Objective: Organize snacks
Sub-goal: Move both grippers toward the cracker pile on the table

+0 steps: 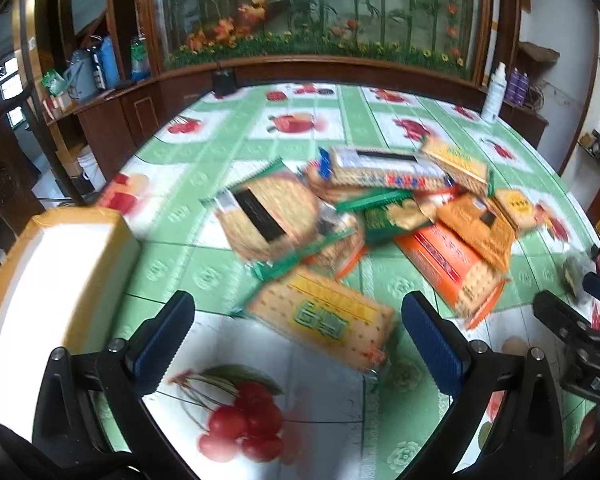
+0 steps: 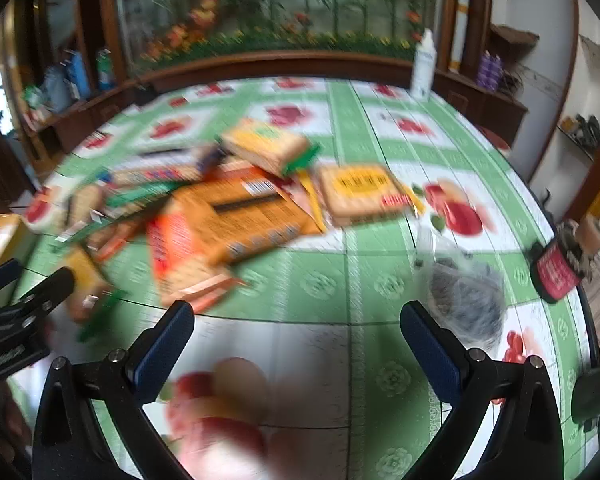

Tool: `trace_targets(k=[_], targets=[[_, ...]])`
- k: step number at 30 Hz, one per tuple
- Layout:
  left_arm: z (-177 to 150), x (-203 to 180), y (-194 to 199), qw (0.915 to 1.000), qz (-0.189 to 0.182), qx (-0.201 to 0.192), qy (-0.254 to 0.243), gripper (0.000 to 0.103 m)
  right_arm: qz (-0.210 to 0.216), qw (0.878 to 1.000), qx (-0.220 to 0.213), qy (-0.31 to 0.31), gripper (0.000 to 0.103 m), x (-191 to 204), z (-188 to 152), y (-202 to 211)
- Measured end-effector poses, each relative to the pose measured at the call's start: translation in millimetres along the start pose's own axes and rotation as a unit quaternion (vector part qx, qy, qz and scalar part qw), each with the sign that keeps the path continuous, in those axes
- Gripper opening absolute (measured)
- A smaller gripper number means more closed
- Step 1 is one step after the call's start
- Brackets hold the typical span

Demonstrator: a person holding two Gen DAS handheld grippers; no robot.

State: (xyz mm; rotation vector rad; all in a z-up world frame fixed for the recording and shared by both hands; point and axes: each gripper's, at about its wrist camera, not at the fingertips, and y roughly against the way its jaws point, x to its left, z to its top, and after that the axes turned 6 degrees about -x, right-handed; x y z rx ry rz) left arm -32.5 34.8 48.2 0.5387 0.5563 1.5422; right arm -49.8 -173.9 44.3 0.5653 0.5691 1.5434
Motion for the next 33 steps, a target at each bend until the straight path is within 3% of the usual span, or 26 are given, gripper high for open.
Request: trace_targets(k=[6,13,33], targets=[[9,7,11,0.9993,0.023,-0.03,-0.001,0.103,0.032,0.999,-0.031,0.018,0.102,17,9,12],[18,22,15,0.9991,0.01,-0.04,0.014,0.103,0.05,0.996,-0.051,0.049,0.102,38,19,13],[27,44,-15,0.9977,0.002,0.015,0.066,0.103,0.097,0.993,-0.039,0.05,0.102,42,15,3]])
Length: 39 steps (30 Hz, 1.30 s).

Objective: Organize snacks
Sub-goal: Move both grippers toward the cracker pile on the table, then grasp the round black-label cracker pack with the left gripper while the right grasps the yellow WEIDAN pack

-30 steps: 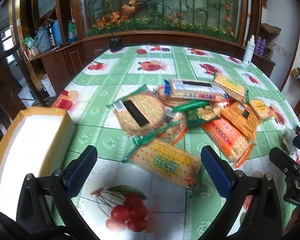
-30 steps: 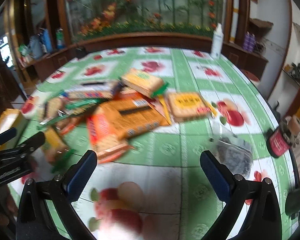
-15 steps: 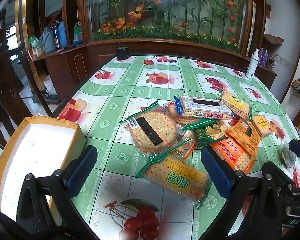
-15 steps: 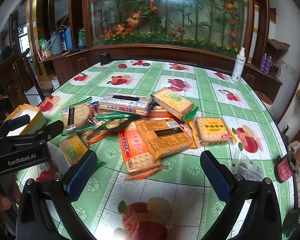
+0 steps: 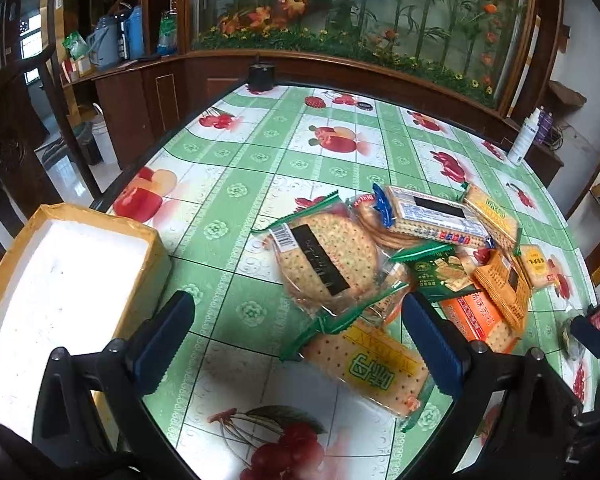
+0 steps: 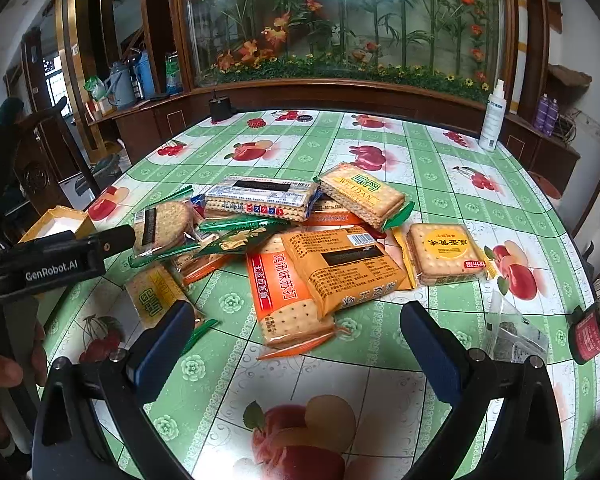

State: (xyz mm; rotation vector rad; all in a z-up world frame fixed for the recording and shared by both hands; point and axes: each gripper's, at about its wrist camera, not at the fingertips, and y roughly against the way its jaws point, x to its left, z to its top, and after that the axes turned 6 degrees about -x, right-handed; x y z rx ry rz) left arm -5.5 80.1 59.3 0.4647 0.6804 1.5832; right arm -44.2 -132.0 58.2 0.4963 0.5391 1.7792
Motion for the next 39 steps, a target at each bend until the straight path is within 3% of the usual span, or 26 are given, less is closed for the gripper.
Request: trace_targets(k=[8,16,32,39], targets=[[17,6,-13,0.9995,0.014,0.018,0.02,0.103,0.088,0.995,0.027,0.037,0.102,30,-1,-13],[28,1,-34,0.9982,0.009,0.05,0.031,0.103,0.143,0.985,0.056,0.075,0.096,54,-4,-35],[28,8,-72,0.9921,0.016,0.091,0.085,0.103,0.145,0.985,0.06,0.074,0.096,57,-3,-45],[32,-5,-72,0.9939,0.008,0.085,0.07,0.103,0.14,0.985,0.062,0.082,0.096,57,-4,-50]])
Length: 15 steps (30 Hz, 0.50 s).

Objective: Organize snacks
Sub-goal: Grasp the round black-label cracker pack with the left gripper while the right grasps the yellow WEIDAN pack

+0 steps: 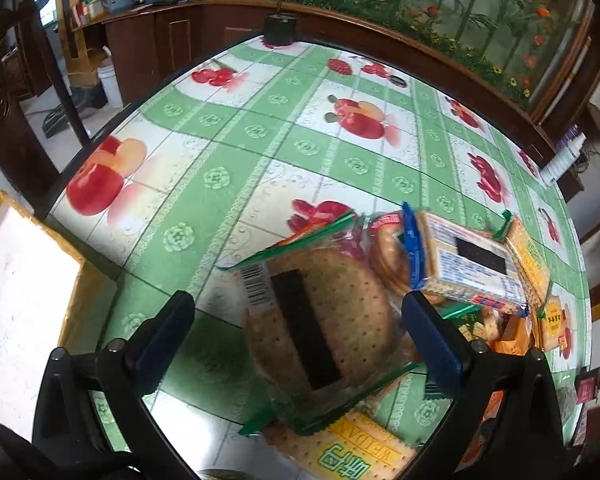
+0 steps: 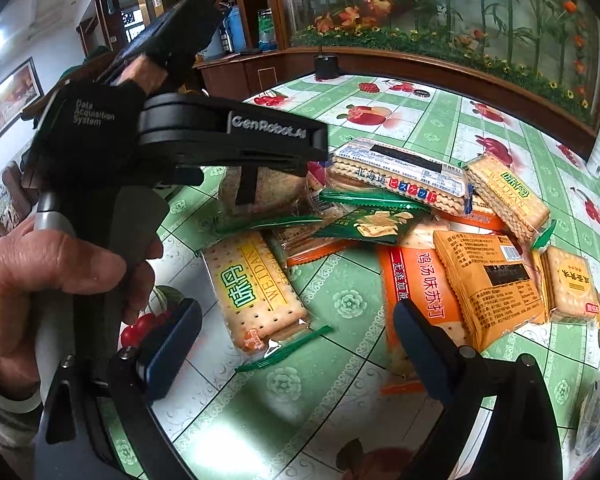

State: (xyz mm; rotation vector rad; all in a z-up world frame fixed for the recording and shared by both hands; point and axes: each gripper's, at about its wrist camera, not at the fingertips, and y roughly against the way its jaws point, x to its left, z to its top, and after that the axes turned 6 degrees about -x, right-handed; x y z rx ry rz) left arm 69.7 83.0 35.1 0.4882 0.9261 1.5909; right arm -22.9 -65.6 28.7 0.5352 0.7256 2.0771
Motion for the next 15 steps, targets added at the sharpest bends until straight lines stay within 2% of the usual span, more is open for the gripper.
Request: trace_targets(k=[8,15], targets=[[-1,-5,-8,0.9998,0.002,0.011,-0.017,0.103,0.001,1.0,0.004,-0.003,0.096,-2,1,-4],[1,8,-11,0.9997,-0.012,0.021,0.001,0.103,0.005,0.999,0.015,0.029,0.096,7,6,-15]])
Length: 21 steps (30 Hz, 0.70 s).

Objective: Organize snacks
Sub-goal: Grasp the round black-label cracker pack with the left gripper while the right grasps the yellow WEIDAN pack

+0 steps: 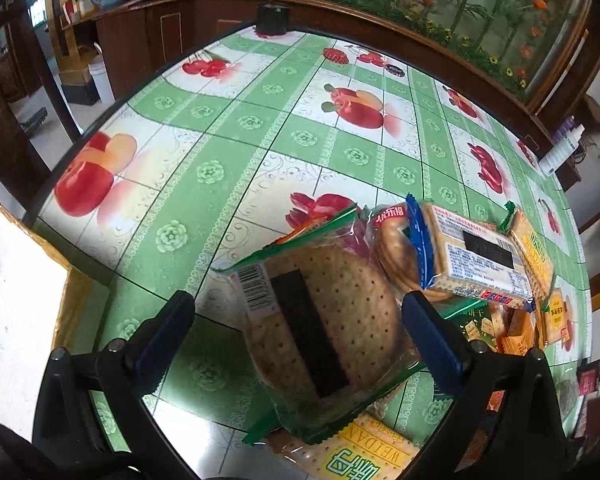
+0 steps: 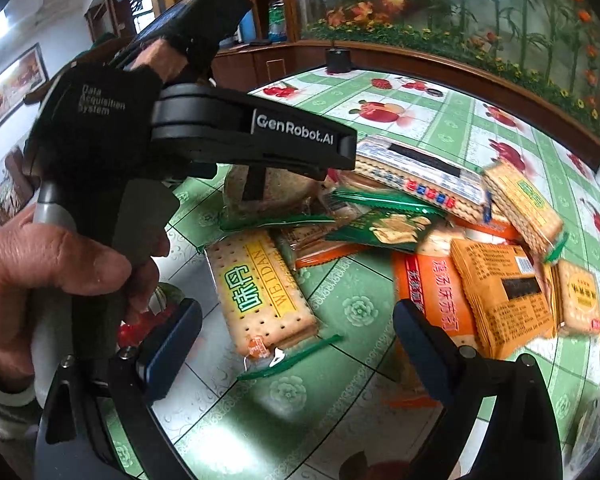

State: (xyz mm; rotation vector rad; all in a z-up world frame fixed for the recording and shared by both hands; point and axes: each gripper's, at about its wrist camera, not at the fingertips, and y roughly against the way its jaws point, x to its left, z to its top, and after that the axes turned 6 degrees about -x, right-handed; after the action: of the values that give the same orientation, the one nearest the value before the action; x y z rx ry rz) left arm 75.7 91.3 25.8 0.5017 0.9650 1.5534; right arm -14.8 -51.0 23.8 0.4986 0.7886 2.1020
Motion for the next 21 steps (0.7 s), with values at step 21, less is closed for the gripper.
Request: trace_targets(k=[21], targets=[[6,-6,-9,0.999,-0.029,0.032,0.01,0.103,0.021,0.999,0.019,0.03,0.09,-1,6,-23]])
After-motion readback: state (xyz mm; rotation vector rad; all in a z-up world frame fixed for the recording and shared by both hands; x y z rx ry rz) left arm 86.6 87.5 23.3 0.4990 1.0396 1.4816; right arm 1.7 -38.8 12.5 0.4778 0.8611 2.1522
